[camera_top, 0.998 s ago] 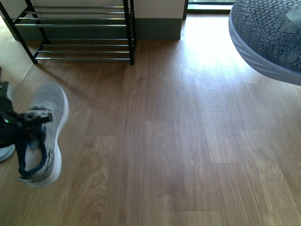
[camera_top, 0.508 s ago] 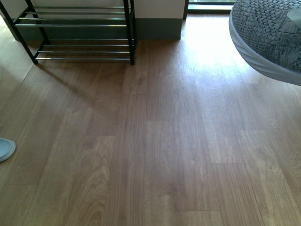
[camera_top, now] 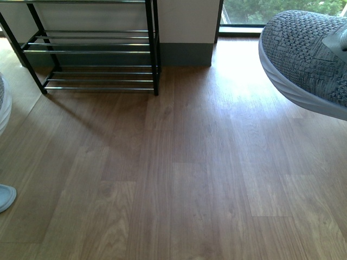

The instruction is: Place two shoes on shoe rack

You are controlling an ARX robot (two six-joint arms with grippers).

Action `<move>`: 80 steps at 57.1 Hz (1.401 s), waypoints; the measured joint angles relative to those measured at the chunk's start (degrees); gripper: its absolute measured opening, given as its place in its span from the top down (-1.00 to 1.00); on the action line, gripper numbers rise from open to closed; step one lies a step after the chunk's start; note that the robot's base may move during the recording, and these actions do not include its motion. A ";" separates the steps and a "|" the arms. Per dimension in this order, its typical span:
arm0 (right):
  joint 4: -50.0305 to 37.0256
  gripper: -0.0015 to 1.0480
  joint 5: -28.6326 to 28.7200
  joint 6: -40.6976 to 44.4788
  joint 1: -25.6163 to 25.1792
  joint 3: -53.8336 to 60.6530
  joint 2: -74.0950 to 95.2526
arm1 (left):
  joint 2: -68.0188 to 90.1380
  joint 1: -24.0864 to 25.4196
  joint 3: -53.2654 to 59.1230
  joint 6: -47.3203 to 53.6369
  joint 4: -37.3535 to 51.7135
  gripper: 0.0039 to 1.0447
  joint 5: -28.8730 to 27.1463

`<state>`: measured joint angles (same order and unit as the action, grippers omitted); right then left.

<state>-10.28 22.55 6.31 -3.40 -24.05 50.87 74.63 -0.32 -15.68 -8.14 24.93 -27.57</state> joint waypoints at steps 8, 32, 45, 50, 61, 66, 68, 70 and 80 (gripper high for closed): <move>0.00 0.97 0.15 0.00 0.02 0.00 0.02 | 0.00 0.02 0.00 -0.02 -0.02 0.98 0.11; 0.00 0.97 0.02 0.00 -0.04 0.04 -0.09 | 0.00 -0.07 0.00 0.00 -0.09 0.98 0.17; 0.00 0.97 -0.22 0.02 -0.04 0.04 -0.09 | -0.02 -0.07 0.00 0.00 -0.09 0.98 0.17; 0.00 0.97 -0.22 0.00 -0.04 0.04 -0.09 | -0.02 -0.07 0.00 0.00 -0.09 0.98 0.20; 0.00 0.97 -0.04 0.00 -0.04 0.04 -0.09 | -0.02 -0.07 0.00 0.00 -0.09 0.98 0.13; 0.00 0.97 0.07 0.00 0.04 0.04 0.00 | 0.04 0.22 0.00 0.00 -0.11 0.98 0.02; 0.00 0.97 0.28 0.00 0.15 0.04 0.00 | 0.04 0.22 0.00 0.00 -0.11 0.98 -0.22; 0.00 0.97 0.42 0.00 0.15 0.04 0.00 | 0.02 0.22 0.00 0.00 -0.11 0.98 -0.31; 0.00 0.97 0.39 0.02 0.11 0.17 0.04 | 0.04 0.20 0.00 0.00 -0.11 0.98 0.15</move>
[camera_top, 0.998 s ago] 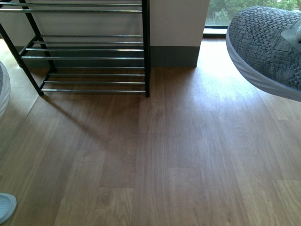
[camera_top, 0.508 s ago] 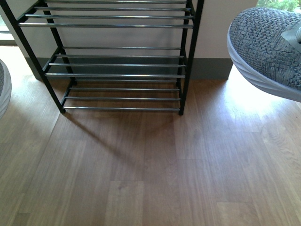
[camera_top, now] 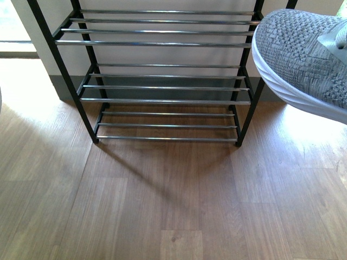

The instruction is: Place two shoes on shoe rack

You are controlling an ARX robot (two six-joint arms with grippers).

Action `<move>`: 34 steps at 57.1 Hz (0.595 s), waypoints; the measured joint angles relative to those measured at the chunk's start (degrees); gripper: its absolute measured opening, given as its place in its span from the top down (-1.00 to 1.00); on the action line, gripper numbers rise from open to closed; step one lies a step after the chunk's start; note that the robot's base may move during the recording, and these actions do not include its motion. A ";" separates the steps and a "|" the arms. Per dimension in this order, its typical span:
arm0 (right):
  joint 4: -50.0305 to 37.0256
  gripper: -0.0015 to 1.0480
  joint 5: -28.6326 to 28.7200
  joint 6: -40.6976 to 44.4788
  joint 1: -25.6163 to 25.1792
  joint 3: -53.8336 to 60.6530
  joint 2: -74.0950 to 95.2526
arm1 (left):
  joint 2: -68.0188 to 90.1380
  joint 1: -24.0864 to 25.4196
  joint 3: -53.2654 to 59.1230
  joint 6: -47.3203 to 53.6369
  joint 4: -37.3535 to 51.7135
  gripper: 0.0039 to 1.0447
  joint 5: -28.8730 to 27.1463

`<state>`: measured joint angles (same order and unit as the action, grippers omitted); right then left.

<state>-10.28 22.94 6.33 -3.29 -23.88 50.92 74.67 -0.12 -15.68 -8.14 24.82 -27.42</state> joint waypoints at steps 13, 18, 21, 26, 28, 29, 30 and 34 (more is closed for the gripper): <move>0.00 0.97 -0.52 -0.02 -0.11 -0.02 -0.02 | -0.04 -0.04 0.00 0.02 0.00 0.98 -0.07; 0.00 0.97 0.24 0.00 0.00 -0.02 -0.07 | -0.04 0.07 0.02 0.04 0.00 0.98 -0.59; 0.00 0.97 0.22 -0.02 0.00 -0.02 -0.07 | -0.04 0.02 0.02 0.02 0.00 0.98 -0.48; 0.00 0.97 -0.55 -0.02 -0.17 -0.02 -0.07 | -0.09 -0.26 0.02 0.02 0.00 0.98 0.22; 0.00 0.97 -0.63 -0.02 -0.17 -0.02 -0.07 | -0.11 -0.33 0.02 0.02 0.02 0.98 0.48; 0.00 0.97 -0.63 0.00 -0.17 -0.02 -0.07 | -0.11 -0.33 0.02 0.00 0.02 0.98 0.48; 0.00 0.97 -0.70 0.00 -0.17 -0.04 -0.09 | -0.09 -0.33 0.02 0.02 0.02 0.98 0.52; 0.00 0.97 -0.72 0.00 -0.17 -0.04 -0.09 | -0.09 -0.33 0.02 0.02 0.00 0.98 0.31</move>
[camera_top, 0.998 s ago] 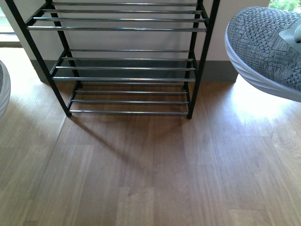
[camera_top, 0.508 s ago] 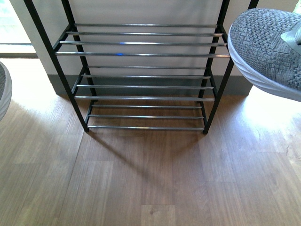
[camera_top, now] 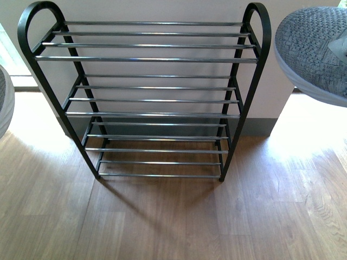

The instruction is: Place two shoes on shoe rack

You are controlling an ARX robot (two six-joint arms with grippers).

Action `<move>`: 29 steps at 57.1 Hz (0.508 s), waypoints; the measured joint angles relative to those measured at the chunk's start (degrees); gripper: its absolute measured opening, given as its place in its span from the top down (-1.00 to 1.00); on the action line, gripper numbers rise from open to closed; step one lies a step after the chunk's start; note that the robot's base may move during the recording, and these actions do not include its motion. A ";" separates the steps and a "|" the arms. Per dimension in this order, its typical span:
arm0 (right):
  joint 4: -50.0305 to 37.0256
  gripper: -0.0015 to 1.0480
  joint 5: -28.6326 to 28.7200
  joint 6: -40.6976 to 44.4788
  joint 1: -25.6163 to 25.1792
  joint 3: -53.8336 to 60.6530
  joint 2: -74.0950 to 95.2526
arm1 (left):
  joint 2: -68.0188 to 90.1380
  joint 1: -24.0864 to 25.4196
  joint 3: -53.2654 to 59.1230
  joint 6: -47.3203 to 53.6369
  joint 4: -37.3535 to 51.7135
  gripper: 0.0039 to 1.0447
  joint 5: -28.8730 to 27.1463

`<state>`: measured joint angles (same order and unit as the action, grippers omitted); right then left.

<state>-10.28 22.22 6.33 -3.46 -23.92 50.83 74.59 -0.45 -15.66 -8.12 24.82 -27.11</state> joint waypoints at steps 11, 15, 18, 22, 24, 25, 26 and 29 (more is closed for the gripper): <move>0.00 0.97 0.17 0.00 -0.02 0.00 0.02 | 0.00 0.02 0.00 0.00 0.02 0.98 -0.26; -1.46 0.97 3.26 -0.44 -0.20 0.24 0.28 | 0.00 0.02 0.00 0.00 0.02 0.98 -0.31; -5.11 0.97 8.48 -1.42 -0.07 0.46 1.05 | 0.00 0.09 0.00 0.00 0.00 0.98 -0.33; -7.02 0.97 7.85 -5.35 3.74 -2.47 3.98 | 0.00 0.09 0.00 0.00 0.00 0.98 -0.33; -7.41 0.97 5.88 -7.06 5.75 -4.44 6.03 | 0.00 0.09 0.00 0.00 0.02 0.98 -0.28; -7.50 0.97 5.25 -7.50 6.29 -5.01 6.67 | 0.00 0.07 0.00 0.02 0.00 0.98 -0.26; -7.63 0.97 3.93 -8.81 7.43 -6.16 7.96 | 0.00 0.07 0.00 0.00 0.02 0.98 -0.17; -8.02 0.97 1.57 -10.73 9.70 -8.68 10.73 | 0.00 0.09 0.00 0.00 0.00 0.98 -0.13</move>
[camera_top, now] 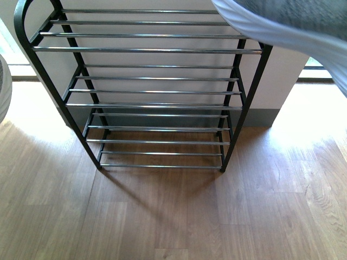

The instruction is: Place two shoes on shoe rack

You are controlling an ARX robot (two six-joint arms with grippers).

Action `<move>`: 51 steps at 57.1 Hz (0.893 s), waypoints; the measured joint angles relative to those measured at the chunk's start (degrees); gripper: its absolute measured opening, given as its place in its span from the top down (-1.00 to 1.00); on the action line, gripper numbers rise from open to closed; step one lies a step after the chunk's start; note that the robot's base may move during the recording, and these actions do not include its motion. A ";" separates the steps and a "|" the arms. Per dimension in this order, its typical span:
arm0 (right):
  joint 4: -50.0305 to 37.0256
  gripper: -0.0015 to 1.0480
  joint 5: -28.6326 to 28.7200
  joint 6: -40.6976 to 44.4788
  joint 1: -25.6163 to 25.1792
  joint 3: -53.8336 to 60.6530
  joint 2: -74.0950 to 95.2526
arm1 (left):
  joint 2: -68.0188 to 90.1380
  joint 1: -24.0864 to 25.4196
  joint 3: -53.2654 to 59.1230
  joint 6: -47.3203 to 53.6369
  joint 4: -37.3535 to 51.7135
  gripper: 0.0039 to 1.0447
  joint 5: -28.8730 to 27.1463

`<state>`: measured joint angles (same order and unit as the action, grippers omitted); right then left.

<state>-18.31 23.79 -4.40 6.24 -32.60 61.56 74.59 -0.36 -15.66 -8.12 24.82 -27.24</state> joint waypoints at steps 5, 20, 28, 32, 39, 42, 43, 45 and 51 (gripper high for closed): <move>-0.46 0.97 -4.68 -2.71 4.22 -5.31 5.97 | 0.00 0.00 0.00 0.00 0.02 0.98 -0.11; 5.70 0.97 -17.53 -9.53 12.66 -26.14 27.96 | 0.00 0.00 0.00 0.00 0.00 0.98 -0.15; 9.60 0.97 -21.44 -14.25 14.12 -35.54 36.98 | 0.00 0.00 0.00 0.00 0.00 0.98 -0.17; 10.93 0.97 -23.91 -16.72 14.82 -40.06 41.13 | 0.00 0.00 0.00 0.00 0.00 0.98 -0.17; 12.50 0.97 -28.48 -21.55 15.26 -49.55 49.27 | 0.00 0.00 0.00 0.00 0.00 0.98 -0.15; 13.84 0.97 -30.18 -23.89 14.88 -53.99 53.07 | 0.00 0.00 0.00 0.00 0.02 0.98 -0.17; 14.16 0.97 -30.51 -24.39 14.69 -55.12 54.10 | 0.00 0.00 0.00 0.02 0.02 0.98 -0.15; 14.25 0.97 -31.98 -25.77 14.16 -57.29 56.50 | 0.00 0.00 0.00 0.02 0.00 0.98 -0.17; 14.34 0.97 -36.04 -29.57 11.72 -60.81 61.48 | 0.00 0.00 0.00 0.00 0.00 0.98 -0.17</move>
<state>-3.97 -12.25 -33.98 17.96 -93.41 123.04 74.59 -0.36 -15.66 -8.12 24.82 -27.42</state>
